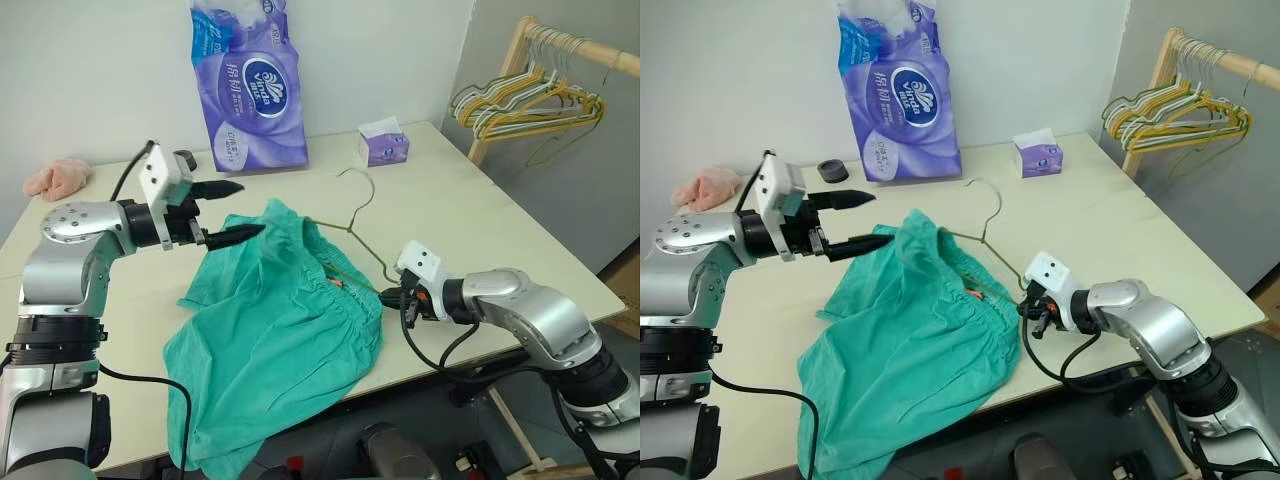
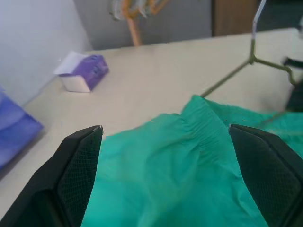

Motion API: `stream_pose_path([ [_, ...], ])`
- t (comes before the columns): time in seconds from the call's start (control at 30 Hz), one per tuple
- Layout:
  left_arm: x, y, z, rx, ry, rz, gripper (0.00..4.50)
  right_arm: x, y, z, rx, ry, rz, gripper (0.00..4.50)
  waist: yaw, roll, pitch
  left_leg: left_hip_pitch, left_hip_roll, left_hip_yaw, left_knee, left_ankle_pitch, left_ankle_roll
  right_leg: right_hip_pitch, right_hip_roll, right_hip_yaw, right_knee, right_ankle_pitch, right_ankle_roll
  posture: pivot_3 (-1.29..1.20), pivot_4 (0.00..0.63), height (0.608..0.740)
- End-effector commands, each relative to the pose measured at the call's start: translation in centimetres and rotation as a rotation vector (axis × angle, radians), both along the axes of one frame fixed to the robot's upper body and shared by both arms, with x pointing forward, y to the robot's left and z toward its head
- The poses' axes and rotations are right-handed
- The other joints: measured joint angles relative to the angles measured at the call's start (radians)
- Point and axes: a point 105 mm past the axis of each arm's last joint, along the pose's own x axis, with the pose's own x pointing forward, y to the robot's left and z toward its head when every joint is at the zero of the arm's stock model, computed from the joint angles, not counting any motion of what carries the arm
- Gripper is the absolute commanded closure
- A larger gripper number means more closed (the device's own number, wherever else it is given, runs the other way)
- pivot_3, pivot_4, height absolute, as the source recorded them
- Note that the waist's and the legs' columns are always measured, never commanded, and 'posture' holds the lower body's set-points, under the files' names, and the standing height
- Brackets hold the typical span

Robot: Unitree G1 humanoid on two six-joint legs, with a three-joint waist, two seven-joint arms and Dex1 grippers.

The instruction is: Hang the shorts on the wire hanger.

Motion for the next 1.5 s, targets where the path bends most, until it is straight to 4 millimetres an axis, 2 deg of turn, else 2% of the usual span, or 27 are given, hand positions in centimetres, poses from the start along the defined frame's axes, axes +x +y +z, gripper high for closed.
stream_pose_path([
  [0.03,-0.4,-0.1,0.2,0.179,-0.054,-0.105,0.01,-0.5,1.2,2.2,-0.024,-0.152,0.13,4.5,-0.001,0.0,0.0,0.0,0.0,0.0,0.0,0.0,0.0,0.0,0.0,0.0,0.0,0.0,0.0,-0.35,0.03,0.74],
  [0.2,0.6,-0.5,-0.3,0.245,-0.102,-0.138,0.01,-1.0,1.5,2.1,-0.055,-0.195,0.194,4.5,-0.001,0.0,0.0,0.0,0.0,0.0,0.0,0.0,0.0,0.0,0.0,0.0,0.0,0.0,0.0,-0.35,0.031,0.74],
  [0.43,-0.7,-1.0,-2.3,0.29,-0.043,-0.241,0.01,-1.0,1.9,2.7,-0.077,-0.244,0.242,4.5,-0.012,0.0,0.0,0.0,0.0,0.0,0.0,0.0,0.0,0.0,-0.001,0.0,0.0,0.002,-0.004,-0.36,0.033,0.74],
  [0.53,-0.8,-1.2,-3.8,0.315,-0.005,-0.235,0.01,-0.9,2.2,3.3,-0.08,-0.276,0.262,4.5,-0.017,0.0,0.0,0.0,0.0,-0.001,0.0,0.0,0.0,0.0,0.0,0.0,0.0,0.002,-0.004,-0.36,0.035,0.74],
  [0.83,-0.9,-1.2,-5.4,0.362,0.011,-0.245,0.01,-1.3,2.8,4.0,-0.064,-0.314,0.304,4.5,-0.018,0.0,0.0,0.0,0.0,-0.001,0.0,0.0,0.0,0.0,-0.001,-0.001,0.0,0.003,-0.005,-0.36,0.036,0.74],
  [1.03,-1.2,-1.7,-5.8,0.357,0.023,-0.265,1.75,-1.4,2.9,4.2,-0.057,-0.331,0.314,4.5,-0.018,0.0,0.0,0.0,0.0,-0.001,0.0,0.0,0.0,0.0,-0.001,-0.001,0.0,0.003,-0.005,-0.37,0.037,0.74],
  [1.3,-1.5,-1.9,-6.1,0.347,0.028,-0.267,4.3,-1.7,3.0,4.1,-0.071,-0.373,0.366,4.5,-0.019,0.0,0.0,0.0,0.0,-0.001,0.0,0.0,0.0,0.0,-0.001,-0.001,0.0,0.003,-0.005,-0.37,0.036,0.74],
  [1.33,-1.6,-1.8,-6.2,0.348,0.028,-0.265,4.48,-1.9,3.0,4.0,-0.078,-0.371,0.385,4.5,-0.019,0.0,0.0,0.0,0.0,-0.002,0.0,0.0,0.0,0.0,-0.001,-0.001,0.0,0.003,-0.005,-0.37,0.036,0.74],
  [1.47,-1.8,-1.4,-6.6,0.369,0.033,-0.258,4.48,-2.3,2.3,3.2,-0.114,-0.375,0.442,4.5,-0.018,-0.001,-0.001,0.0,0.0,-0.001,0.001,0.0,0.0,0.0,-0.001,-0.001,0.0,0.003,-0.005,-0.36,0.03,0.74],
  [1.5,-1.8,-1.3,-6.7,0.377,0.034,-0.254,4.49,-1.8,1.8,3.0,-0.136,-0.394,0.423,4.26,-0.018,-0.001,-0.001,0.0,0.0,-0.001,0.001,0.0,0.0,0.0,-0.001,-0.001,0.0,0.003,-0.005,-0.36,0.03,0.74],
])
